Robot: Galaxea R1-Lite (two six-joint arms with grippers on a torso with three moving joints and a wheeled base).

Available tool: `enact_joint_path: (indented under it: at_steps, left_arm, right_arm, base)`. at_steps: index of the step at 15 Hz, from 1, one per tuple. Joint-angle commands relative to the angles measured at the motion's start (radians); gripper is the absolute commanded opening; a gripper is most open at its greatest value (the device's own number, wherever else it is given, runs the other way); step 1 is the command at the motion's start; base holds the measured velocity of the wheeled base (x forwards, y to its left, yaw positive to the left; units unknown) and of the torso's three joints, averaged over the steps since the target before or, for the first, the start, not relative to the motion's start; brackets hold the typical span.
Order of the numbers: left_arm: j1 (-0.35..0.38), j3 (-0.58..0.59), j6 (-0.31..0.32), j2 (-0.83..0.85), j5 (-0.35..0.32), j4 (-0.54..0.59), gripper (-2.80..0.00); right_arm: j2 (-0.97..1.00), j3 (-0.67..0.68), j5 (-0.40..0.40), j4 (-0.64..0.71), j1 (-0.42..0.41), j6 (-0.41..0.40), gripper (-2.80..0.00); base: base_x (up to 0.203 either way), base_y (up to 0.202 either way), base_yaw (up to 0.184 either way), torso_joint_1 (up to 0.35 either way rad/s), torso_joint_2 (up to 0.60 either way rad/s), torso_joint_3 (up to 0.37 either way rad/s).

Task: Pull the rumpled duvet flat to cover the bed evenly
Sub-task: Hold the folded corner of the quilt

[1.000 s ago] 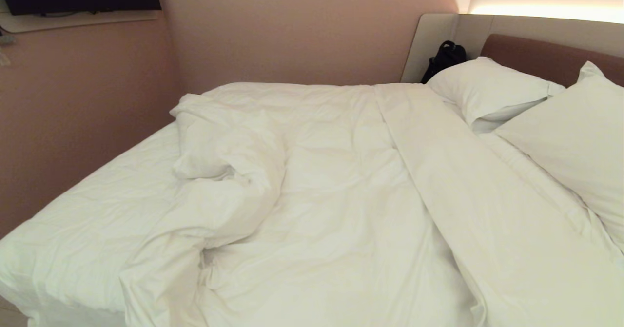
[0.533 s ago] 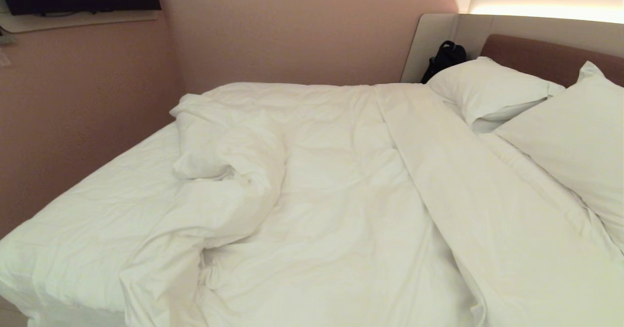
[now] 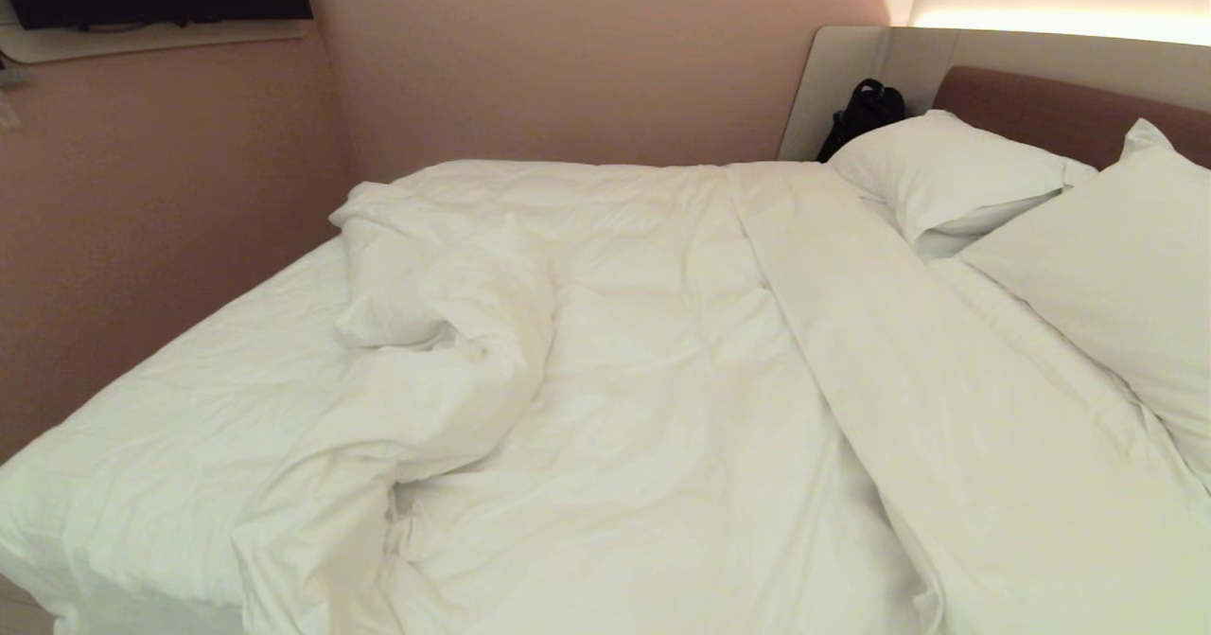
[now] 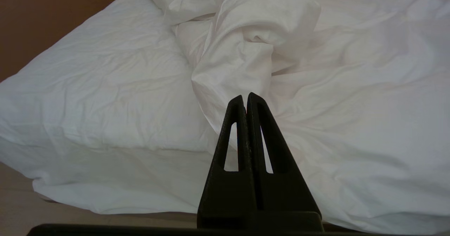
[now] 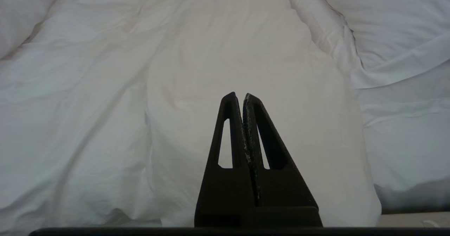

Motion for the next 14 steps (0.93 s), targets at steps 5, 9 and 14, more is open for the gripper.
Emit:
enact_joint_path:
  at_steps: [5,9,14]
  left_arm:
    - [0.0,0.001,0.0,0.0,0.0,0.0,-2.8]
    - [0.0,0.001,0.0,0.0,0.0,0.0,-2.8]
    - [0.0,0.001,0.0,0.0,0.0,0.0,-2.8]
  right_arm:
    - [-0.001,0.13,0.012,-0.126,0.0,-0.015,-2.8]
    - [-0.001,0.145,0.025,-0.145,0.0,-0.027,-2.8]
    - [-0.001,0.177,0.125,-0.141,0.0,-0.078,-2.8]
  base:
    - [0.0,0.0,0.0,0.0,0.0,0.0]
    - [0.0,0.0,0.0,0.0,0.0,0.0]
    - [0.0,0.0,0.0,0.0,0.0,0.0]
